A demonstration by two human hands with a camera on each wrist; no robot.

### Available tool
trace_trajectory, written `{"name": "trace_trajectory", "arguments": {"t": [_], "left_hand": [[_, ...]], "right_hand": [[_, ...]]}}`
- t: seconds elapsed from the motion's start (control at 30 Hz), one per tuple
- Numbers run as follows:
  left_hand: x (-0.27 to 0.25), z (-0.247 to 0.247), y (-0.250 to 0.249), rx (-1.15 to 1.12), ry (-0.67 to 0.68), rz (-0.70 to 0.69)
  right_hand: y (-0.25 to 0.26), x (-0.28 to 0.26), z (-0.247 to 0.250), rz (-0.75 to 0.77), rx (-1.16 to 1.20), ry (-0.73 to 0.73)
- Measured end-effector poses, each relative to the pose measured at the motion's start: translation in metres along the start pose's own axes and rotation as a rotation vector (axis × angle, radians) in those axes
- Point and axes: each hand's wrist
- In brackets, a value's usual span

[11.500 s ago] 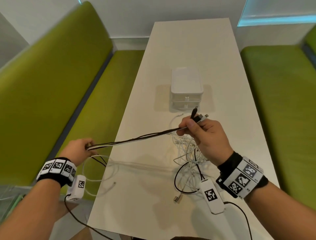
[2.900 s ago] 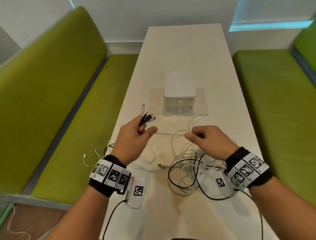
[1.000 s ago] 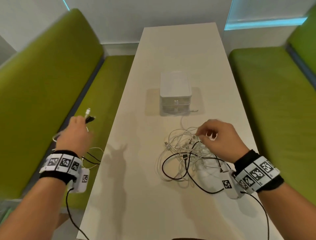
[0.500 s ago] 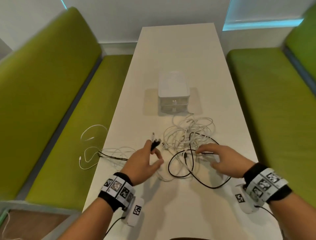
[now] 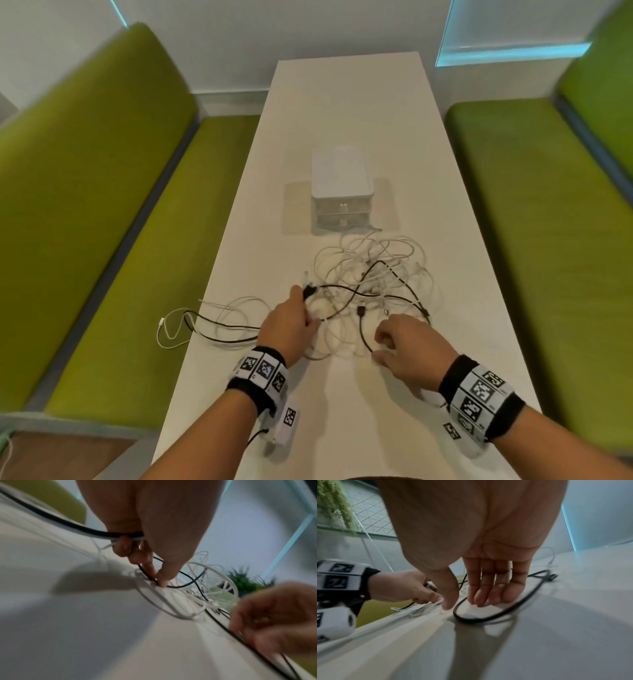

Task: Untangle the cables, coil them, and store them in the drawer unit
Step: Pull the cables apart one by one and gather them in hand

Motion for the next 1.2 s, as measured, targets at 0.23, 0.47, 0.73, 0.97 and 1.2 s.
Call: {"name": "trace_trajectory", "arguments": {"t": [0.23, 0.47, 0.73, 0.97, 1.2], "left_hand": [[0.006, 0.018, -0.004, -0.263, -0.089, 0.027], [-0.002, 0.052, -0.010, -0.862, -0.055, 0.149], [-0.022, 0.021, -0.048, -1.343, 0.043, 0.308], [-0.023, 0.010, -0.056, -1.420, 0.038, 0.325], [-0.024, 0.004, -0.055, -1.422, 0.054, 0.293]], "right_hand": [[-0.002, -0.004, 0.008, -0.058, 0.011, 0.091], [0.002, -0.006, 0.057, -0.147, 0.857, -0.143], [0.058, 0.001, 0.057, 0.103, 0.812, -0.303], [0.088, 0.005, 0.022, 0.197, 0.495, -0.253], [0.080, 0.003, 0.017, 0.179, 0.452, -0.231]]}}
Point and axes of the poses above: each hand's wrist, its own x-axis towards the middle knuckle, its own z-axis out of the back of the hand, y = z × x, and after that the axes turned 8 degrees about -x, right-handed
